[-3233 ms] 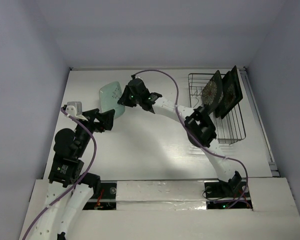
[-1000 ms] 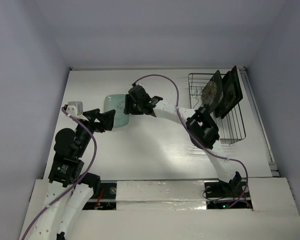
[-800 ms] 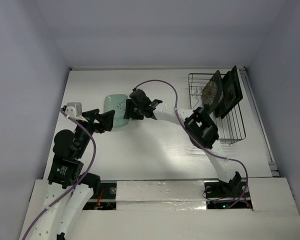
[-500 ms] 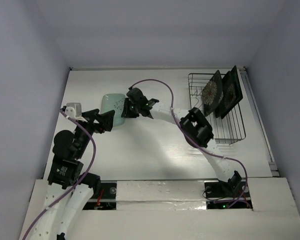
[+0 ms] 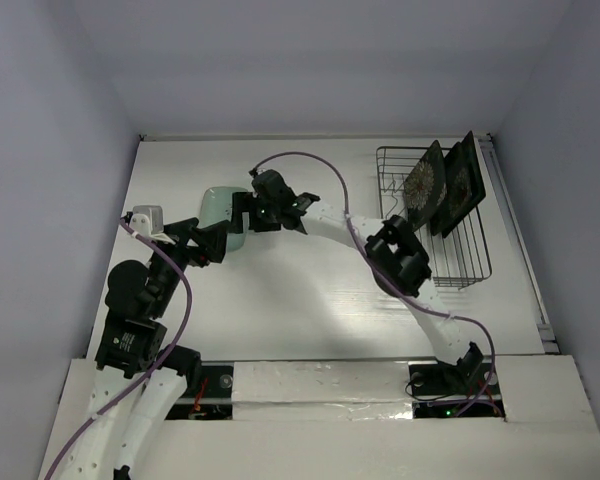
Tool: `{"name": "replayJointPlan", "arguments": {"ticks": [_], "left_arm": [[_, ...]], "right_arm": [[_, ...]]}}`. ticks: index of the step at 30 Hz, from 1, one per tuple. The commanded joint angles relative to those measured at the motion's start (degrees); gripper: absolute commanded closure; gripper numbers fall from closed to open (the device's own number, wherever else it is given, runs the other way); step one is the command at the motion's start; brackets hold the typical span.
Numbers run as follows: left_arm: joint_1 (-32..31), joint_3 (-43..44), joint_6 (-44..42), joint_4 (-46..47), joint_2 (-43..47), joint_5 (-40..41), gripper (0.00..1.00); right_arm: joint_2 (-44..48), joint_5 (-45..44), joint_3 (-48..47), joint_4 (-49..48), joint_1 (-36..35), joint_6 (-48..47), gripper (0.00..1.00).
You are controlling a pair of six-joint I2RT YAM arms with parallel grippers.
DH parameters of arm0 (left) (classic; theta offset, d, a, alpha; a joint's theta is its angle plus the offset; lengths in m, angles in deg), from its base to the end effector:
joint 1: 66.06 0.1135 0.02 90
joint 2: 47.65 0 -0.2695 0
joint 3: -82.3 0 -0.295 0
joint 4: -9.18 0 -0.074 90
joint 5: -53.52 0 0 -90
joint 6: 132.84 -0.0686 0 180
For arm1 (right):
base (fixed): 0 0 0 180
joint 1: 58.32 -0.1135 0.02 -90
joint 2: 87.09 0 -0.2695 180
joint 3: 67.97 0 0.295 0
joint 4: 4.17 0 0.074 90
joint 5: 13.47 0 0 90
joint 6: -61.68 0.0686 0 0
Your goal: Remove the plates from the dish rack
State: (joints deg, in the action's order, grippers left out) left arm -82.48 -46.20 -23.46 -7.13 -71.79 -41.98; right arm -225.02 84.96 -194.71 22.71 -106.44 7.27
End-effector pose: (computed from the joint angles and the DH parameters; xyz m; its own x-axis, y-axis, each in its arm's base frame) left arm 0.1667 -0.0560 0.3866 0.0501 -0.3591 -0.9319 0.4116 0.8576 -0.3084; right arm 0.4072 0.4692 0.1494 -0.8082 -0.0390 -0.5876 -0.4220 0.7343 0.5317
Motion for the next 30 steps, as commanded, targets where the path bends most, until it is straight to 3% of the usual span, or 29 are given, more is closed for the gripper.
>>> {"name": "replayJointPlan", "arguments": {"ticks": [1, 3, 5, 7, 9, 10, 14, 15, 16, 18, 20, 21, 22, 24, 30], "left_arm": [[-0.3, 1.8, -0.3, 1.9, 0.2, -0.1, 0.27], [-0.3, 1.9, -0.4, 1.7, 0.2, 0.1, 0.27], [-0.3, 1.9, -0.5, 1.6, 0.3, 0.4, 0.27], [-0.3, 1.9, -0.5, 1.5, 0.1, 0.4, 0.27], [-0.3, 1.9, -0.6, 1.5, 0.1, 0.4, 0.27], [-0.3, 1.9, -0.7, 1.5, 0.1, 0.3, 0.27], [-0.3, 1.9, -0.7, 1.7, 0.1, -0.2, 0.41], [-0.3, 1.9, -0.7, 1.7, 0.1, -0.4, 0.53], [-0.3, 1.9, -0.7, 1.8, 0.1, -0.4, 0.59], [-0.3, 2.0, -0.7, 1.8, 0.1, -0.3, 0.73], [-0.3, 2.0, -0.7, 1.6, -0.3, 0.0, 0.79], [-0.3, 2.1, -0.7, 1.6, -0.4, 0.1, 0.82], [-0.3, 2.1, -0.7, 1.5, -0.6, 0.3, 0.82], [-0.3, 2.1, -0.9, 1.4, -0.9, 0.3, 0.81], [-0.3, 2.2, -1.2, 1.5, -1.9, 0.0, 0.71]], "right_arm": [[10.7, -2.1, 1.0, -2.3, -0.7, -5.6, 0.05], [15.1, -5.2, 2.3, -0.5, -0.7, -8.1, 0.03], [20.8, -9.7, 4.7, 0.2, -0.7, -9.7, 0.09], [26.0, -13.2, 11.4, -0.2, 0.9, -11.3, 0.43], [35.3, -18.2, 17.7, -1.6, 2.8, -12.5, 0.97], [38.5, -20.1, 23.5, -1.5, 5.4, -12.9, 1.00], [51.9, -30.0, 32.3, 4.9, 14.3, -16.3, 1.00], [54.0, -31.6, 33.3, 8.0, 16.4, -17.2, 1.00], [57.1, -33.6, 33.9, 10.2, 18.3, -18.5, 1.00], [59.1, -39.5, 34.9, 14.5, 23.4, -20.3, 1.00], [60.2, -41.3, 35.3, 16.8, 26.8, -21.2, 0.99], [60.3, -41.6, 35.5, 18.2, 29.8, -21.6, 0.92], [60.1, -41.9, 35.3, 19.1, 31.2, -22.4, 0.66], [58.0, -41.6, 34.2, 20.5, 34.6, -23.1, 0.40], [48.0, -38.6, 27.8, 24.5, 37.3, -24.7, 0.39]]}}
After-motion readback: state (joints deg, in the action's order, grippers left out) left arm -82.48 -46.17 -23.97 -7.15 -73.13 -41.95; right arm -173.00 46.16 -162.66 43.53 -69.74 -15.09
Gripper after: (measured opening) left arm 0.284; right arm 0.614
